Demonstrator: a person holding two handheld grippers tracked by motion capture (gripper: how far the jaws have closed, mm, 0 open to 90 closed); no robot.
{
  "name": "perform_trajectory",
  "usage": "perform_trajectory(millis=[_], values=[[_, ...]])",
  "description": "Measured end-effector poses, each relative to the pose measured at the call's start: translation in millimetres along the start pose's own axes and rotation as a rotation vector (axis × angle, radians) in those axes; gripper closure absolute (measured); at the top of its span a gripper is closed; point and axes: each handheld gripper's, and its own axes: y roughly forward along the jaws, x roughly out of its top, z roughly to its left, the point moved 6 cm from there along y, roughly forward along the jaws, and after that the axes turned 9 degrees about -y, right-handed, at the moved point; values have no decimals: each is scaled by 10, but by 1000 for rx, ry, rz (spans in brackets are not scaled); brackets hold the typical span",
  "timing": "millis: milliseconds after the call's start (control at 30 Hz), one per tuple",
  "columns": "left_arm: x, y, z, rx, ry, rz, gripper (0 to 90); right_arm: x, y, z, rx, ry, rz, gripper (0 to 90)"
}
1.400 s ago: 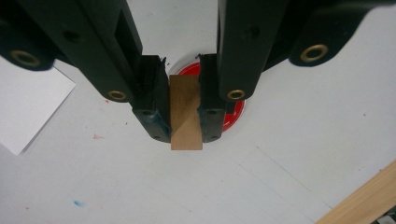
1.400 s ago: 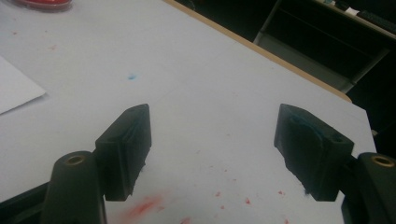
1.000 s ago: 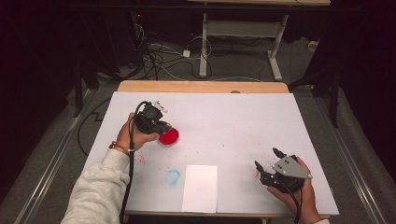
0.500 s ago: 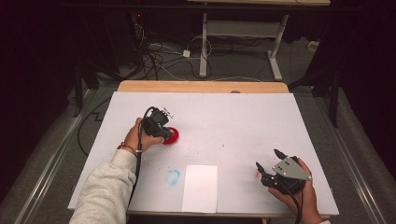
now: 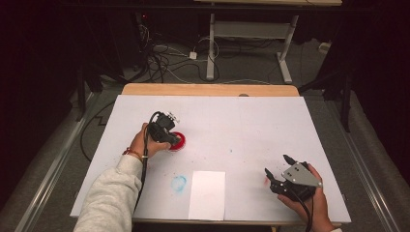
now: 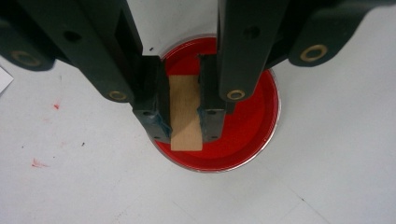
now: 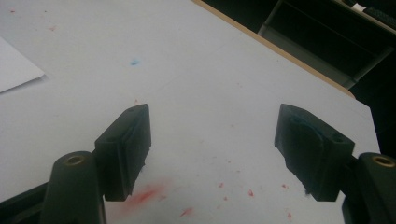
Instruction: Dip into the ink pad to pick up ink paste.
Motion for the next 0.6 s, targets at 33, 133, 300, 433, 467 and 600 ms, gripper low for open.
perform_trajectory(millis=[33, 133, 300, 433, 467, 600], values=[[-2, 2, -1, -2, -6, -1, 737, 1, -1, 3, 0, -1, 0, 277], [4, 4, -18, 21, 9, 9, 738, 3, 0, 5, 1, -2, -1, 277], [9, 13, -64, 73, 31, 20, 737, 9, 0, 11, 2, -2, -1, 277], [-4, 16, -62, 72, 25, 10, 737, 13, 1, 11, 1, -2, -2, 277], [-5, 16, -62, 71, 24, 9, 737, 13, 2, 11, 0, -4, -1, 277], [-5, 19, -59, 68, 19, 9, 737, 13, 6, -3, -14, -4, 3, 277]])
